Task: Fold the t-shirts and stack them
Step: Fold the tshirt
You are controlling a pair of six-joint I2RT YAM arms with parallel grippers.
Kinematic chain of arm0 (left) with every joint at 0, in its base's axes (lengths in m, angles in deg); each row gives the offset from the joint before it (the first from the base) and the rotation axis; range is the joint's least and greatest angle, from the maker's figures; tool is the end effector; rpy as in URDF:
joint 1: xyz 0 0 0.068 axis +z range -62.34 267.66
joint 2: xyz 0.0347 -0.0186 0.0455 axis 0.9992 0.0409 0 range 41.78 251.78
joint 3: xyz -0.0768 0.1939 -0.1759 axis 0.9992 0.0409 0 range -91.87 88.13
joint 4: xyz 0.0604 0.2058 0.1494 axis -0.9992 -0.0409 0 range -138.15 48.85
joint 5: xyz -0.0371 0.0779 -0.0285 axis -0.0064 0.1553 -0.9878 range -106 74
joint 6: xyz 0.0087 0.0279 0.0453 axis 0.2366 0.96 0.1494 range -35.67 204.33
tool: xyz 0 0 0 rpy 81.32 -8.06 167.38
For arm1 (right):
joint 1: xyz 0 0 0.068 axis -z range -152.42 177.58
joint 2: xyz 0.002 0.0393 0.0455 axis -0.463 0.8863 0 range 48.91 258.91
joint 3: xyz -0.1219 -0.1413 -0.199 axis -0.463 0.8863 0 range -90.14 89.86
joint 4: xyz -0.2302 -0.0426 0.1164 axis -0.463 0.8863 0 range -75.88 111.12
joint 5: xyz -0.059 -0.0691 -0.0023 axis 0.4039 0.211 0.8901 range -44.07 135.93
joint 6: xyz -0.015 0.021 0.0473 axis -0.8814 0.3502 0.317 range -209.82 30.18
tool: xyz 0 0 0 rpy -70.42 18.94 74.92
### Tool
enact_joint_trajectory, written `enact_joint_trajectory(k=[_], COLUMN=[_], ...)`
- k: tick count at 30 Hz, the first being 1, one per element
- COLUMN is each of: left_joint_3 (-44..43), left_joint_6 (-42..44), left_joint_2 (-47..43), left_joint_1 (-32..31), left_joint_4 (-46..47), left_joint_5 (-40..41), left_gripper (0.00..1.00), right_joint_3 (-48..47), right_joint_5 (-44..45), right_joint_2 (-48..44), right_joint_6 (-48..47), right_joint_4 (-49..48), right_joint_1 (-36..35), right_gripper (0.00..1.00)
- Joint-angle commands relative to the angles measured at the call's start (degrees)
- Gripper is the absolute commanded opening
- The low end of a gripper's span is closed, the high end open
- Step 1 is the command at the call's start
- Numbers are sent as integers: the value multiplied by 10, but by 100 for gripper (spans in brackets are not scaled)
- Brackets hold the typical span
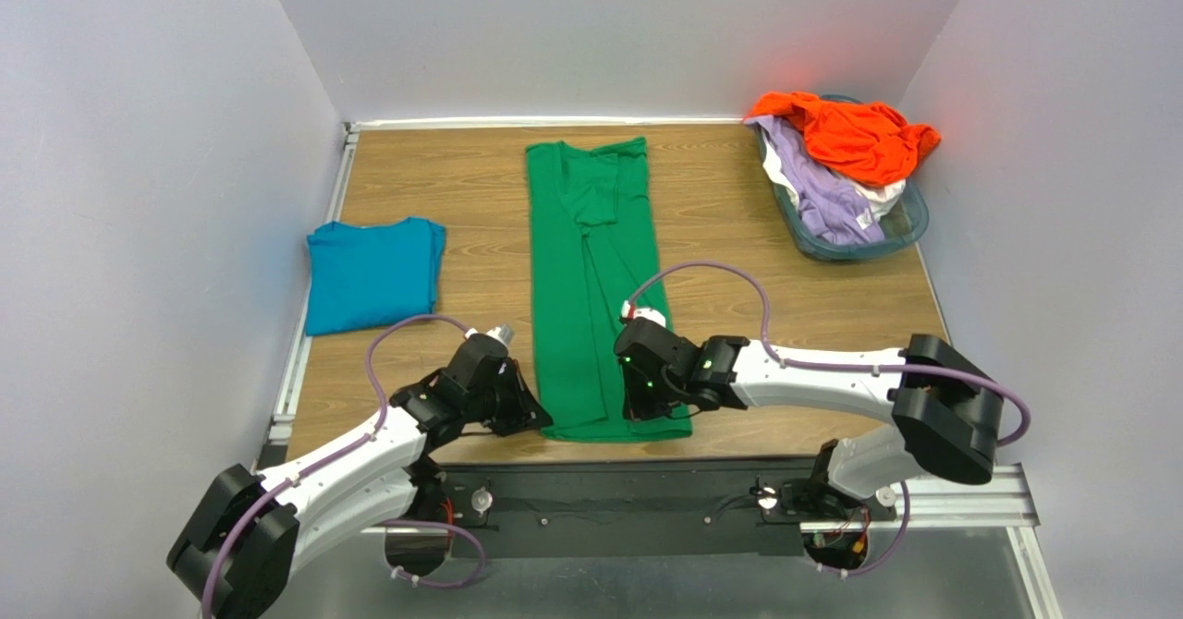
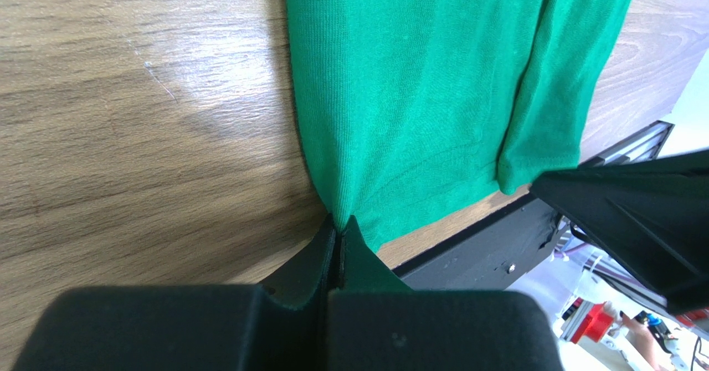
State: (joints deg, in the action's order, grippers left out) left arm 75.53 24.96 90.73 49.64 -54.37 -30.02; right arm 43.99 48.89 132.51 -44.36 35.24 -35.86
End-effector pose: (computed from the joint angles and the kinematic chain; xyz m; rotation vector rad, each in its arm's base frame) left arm 0.1127 -0.0991 0.1331 -0.3788 2.6664 -0.9624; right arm 0.1257 0.2475 0.1796 -0.4068 2.6962 0.5774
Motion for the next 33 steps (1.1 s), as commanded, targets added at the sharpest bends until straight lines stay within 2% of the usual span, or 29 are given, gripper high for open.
enact_joint_trajectory(k=[1,4,6,10,14,20,33], left_joint_3=[4,3,3,2,3,2,-1], left_joint_6=[9,10,10,11,11,15,22], left_joint_2=[-6,-4,-3,-3,-3,-3,4], left_joint_1=[-4,-4,-4,-3,-3,-4,-3], left_joint_4=[-11,-12,-12,-12,-13,-12,-10], left_joint_5=[-6,-7,-7,-8,-7,-7,-7], left_gripper=[0,0,0,0,0,0,0], right_joint_3=[-22,-24,-16,-18,-23,-30,-50], right_joint_5=[-26,-40,-32,-32,-7,14,28], right_joint_2=[-20,-22,-19,10,40,74,84], right_joint_6=[2,-4,-5,-10,-20,-33,-57], right_joint_4=[7,8,9,14,19,30,64], right_joint_1=[-9,-12,-11,-12,-12,-12,-12], right_gripper=[2,3,10,32,38,40,41])
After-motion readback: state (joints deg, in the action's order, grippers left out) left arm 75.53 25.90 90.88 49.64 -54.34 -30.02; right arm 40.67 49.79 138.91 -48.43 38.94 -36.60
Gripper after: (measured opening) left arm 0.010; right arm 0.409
